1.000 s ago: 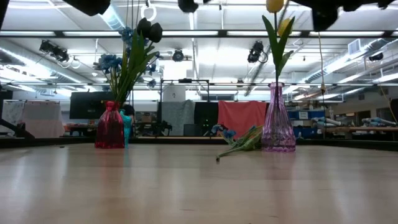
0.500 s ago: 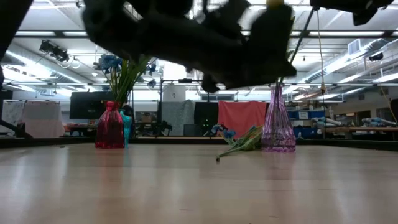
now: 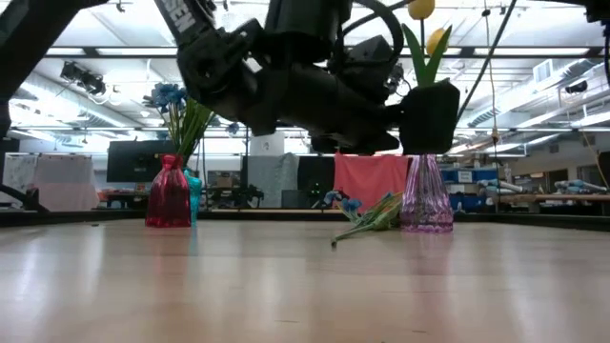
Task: Sort flowers into vase by color
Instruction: Put the yellow flower into the pink vase
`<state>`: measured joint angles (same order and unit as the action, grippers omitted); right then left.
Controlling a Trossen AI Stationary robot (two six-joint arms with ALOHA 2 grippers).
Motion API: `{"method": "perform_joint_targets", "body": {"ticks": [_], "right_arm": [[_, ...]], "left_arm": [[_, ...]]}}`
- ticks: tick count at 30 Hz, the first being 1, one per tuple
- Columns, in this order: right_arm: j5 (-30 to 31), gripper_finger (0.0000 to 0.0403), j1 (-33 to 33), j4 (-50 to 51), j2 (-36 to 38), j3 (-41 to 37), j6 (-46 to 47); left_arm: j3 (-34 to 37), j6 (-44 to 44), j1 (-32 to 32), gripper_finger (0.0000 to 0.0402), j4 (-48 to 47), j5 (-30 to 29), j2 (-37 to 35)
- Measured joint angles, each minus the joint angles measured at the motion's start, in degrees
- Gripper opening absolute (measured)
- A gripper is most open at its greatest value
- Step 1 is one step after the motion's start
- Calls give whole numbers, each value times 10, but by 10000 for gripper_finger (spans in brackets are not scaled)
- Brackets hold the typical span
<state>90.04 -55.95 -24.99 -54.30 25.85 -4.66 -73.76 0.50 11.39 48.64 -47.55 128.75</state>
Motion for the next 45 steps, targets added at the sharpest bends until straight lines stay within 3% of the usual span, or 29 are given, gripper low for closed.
{"method": "perform_joint_targets", "body": {"ticks": [7,13,17,20,34,45], "right_arm": [[1,21,3,-39,0,0,-40],[-6,20,24,-181,2,0,-189],[-52,20,52,-277,12,0,-299],[-73,20,77,-294,23,0,-328],[-76,20,115,-278,29,0,-301],[-118,20,135,-138,28,0,-146]], "left_arm": [[0,-10,-52,355,2,101,0],[0,4,-73,345,15,123,0],[0,14,-84,329,22,152,0],[0,19,-96,315,28,182,0],[0,18,-134,242,34,307,0],[0,6,-137,168,43,314,0]]}}
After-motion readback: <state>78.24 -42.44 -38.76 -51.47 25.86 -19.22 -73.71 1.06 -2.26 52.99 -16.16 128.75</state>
